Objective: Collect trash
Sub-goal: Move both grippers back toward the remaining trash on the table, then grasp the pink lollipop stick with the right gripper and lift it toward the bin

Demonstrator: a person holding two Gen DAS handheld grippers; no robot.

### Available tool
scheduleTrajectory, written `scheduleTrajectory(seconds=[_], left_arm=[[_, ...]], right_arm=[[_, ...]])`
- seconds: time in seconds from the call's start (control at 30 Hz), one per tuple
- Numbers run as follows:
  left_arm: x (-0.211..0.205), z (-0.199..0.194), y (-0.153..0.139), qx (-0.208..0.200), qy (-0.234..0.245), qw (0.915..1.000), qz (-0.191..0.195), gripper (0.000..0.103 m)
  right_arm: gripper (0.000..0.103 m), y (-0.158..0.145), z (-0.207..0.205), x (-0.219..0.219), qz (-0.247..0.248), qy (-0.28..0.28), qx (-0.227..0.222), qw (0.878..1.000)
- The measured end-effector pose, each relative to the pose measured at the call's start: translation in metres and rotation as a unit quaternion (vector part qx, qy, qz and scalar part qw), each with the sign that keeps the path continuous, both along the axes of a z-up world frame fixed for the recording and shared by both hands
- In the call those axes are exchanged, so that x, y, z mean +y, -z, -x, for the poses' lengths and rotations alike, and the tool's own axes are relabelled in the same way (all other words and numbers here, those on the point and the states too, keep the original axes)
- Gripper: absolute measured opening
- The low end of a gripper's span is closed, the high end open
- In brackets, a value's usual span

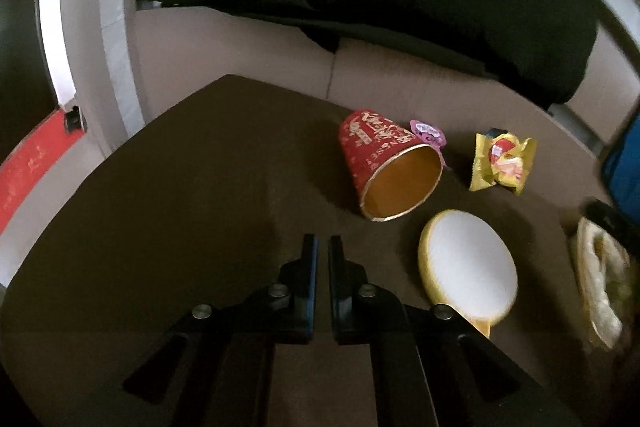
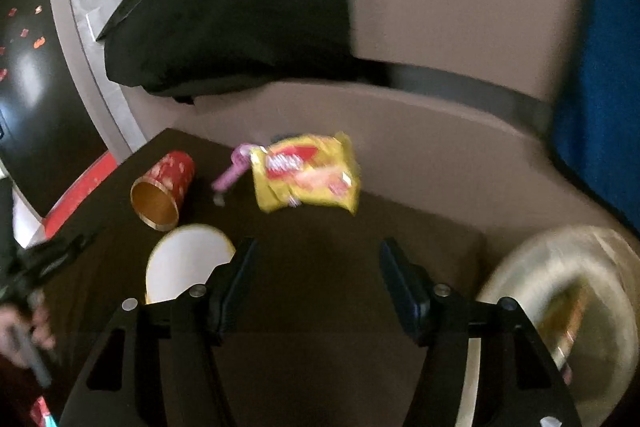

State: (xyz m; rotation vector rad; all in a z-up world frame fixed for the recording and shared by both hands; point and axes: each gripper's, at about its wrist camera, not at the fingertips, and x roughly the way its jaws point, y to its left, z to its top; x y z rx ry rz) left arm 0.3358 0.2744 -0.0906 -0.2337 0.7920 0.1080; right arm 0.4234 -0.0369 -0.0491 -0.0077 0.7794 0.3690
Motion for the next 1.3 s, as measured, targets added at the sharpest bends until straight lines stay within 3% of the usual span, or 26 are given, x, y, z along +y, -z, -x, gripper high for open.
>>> scheduleTrajectory(seconds=[0.13, 0.27, 0.37, 0.43, 0.6, 0.73, 0.77, 0.83, 0.87, 0.9, 1.07, 1.3], left_arm=[[0.015, 0.024, -0.011, -0.014, 0.002, 0.9998, 0.016, 0.005], [0.027, 0.036, -0.019, -0.029, 0.015, 0.9987, 0.040, 0.007], [0.037, 0.043, -0.023, -0.047, 0.022, 0.9973, 0.052, 0.010], [0.045, 0.048, -0.024, -0.054, 0.025, 0.9964, 0.060, 0.020], [0.060, 0.054, -0.020, -0.065, 0.031, 0.9932, 0.092, 0.030], [0.056, 0.053, -0.016, -0.068, 0.038, 0.9920, 0.099, 0.033], [0.054, 0.052, -0.015, -0.064, 0.042, 0.9918, 0.102, 0.033], [0.050, 0.047, -0.012, -0.056, 0.044, 0.9919, 0.105, 0.033], [0.047, 0.046, -0.010, -0.053, 0.047, 0.9918, 0.107, 0.033], [0.046, 0.044, -0.010, -0.051, 0.049, 0.9918, 0.107, 0.033], [0.028, 0.039, -0.009, -0.040, 0.061, 0.9930, 0.093, 0.033], [-0.011, 0.030, -0.013, -0.036, 0.081, 0.9934, 0.073, 0.033]], right_arm=[[0.060, 0.000, -0.028, 0.050, -0.003, -0.028, -0.001, 1.000], [0.041, 0.015, -0.060, 0.107, 0.001, -0.053, 0.027, 0.998], [0.041, 0.028, -0.081, 0.137, 0.031, -0.050, 0.028, 0.998], [0.041, 0.039, -0.097, 0.152, 0.052, -0.042, 0.037, 0.997], [0.051, 0.056, -0.123, 0.154, 0.041, -0.017, 0.077, 0.996], [0.052, 0.071, -0.132, 0.148, 0.026, -0.005, 0.105, 0.994], [0.052, 0.071, -0.130, 0.145, 0.017, -0.005, 0.100, 0.995], [0.041, 0.070, -0.125, 0.141, 0.017, -0.014, 0.105, 0.994], [0.021, 0.070, -0.123, 0.141, 0.024, -0.017, 0.106, 0.994], [0.017, 0.070, -0.116, 0.140, 0.038, -0.025, 0.105, 0.993], [0.017, 0.068, -0.073, 0.121, 0.043, -0.079, 0.110, 0.990], [0.017, 0.067, 0.000, 0.057, 0.016, -0.080, 0.126, 0.989]])
